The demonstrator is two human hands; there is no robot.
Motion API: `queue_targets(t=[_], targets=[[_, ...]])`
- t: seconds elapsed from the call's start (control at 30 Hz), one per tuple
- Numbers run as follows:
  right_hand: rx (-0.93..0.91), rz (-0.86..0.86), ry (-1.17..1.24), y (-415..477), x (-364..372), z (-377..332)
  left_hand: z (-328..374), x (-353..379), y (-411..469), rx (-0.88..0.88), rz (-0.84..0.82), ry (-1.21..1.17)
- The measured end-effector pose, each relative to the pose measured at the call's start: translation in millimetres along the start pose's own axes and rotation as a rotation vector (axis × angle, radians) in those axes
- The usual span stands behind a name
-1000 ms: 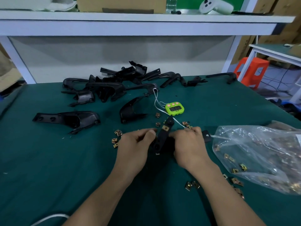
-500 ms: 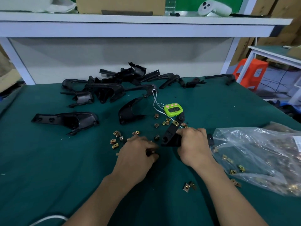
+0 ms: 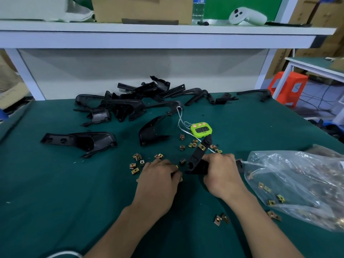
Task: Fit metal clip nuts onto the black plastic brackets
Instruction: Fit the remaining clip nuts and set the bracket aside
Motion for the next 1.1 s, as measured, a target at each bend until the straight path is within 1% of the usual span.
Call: queue_targets(t=[0.1,0.2,0.27,0.37,0.43,0.53,0.63,0.7,0.77,0.97,1.03,1.1], targets=[[0.059,0.028,0.129,0.9,-0.4,-0.3,4.1,-11.2,-0.7,-0.216,0.172,-0.129],[0.048,-0.002,0.15,0.9,3.1,-2.2,4.5,-19.2,1.1,-0.357,0.216,-0.393],[0.009,-0.031,0.142,-1.9,6.0,-5.5,2.0,-25.7,2.8,-0.4,0.246,-0.467],[-0.048,-0.092,0.162,-5.0,10.7,-11.2,-4.8,-32.4,5.5,-0.423,0.297,-0.459],[-0.076,-0.12,0.168,-4.2,12.3,-13.2,-8.2,-34.5,6.2,-0.416,0.297,-0.488],[-0.099,-0.145,0.156,-5.5,10.9,-14.0,-8.8,-36.3,6.7,-0.389,0.263,-0.554],[-0.158,-0.075,0.135,-6.7,4.9,-16.6,-8.3,-38.1,8.1,-0.384,0.23,-0.683],[-0.202,-0.042,0.054,-5.4,1.3,-18.9,-8.1,-38.9,10.4,-0.372,0.151,-0.769],[-0.224,-0.027,-0.025,-3.5,-0.1,-19.0,-7.8,-37.9,12.8,-0.354,0.038,-0.881],[-0.209,-0.034,-0.066,-2.0,1.7,-17.0,-7.5,-36.1,12.7,-0.451,-0.181,-1.072],[-0.2,-0.035,-0.078,-1.6,2.5,-16.7,-8.6,-38.3,12.2,-0.437,-0.194,-1.085],[-0.191,-0.027,-0.081,-1.4,2.7,-16.1,-9.3,-40.8,12.1,-0.422,-0.17,-1.103]])
Point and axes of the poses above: each hand's wrist, its own y-axis towards the middle knuckle, its own x-axis out of the palm, z = x × y, the point moved 2 cm from there along y, towards the middle knuckle, and after that the axes turned 7 degrees about -y, right-handed, at the moved point
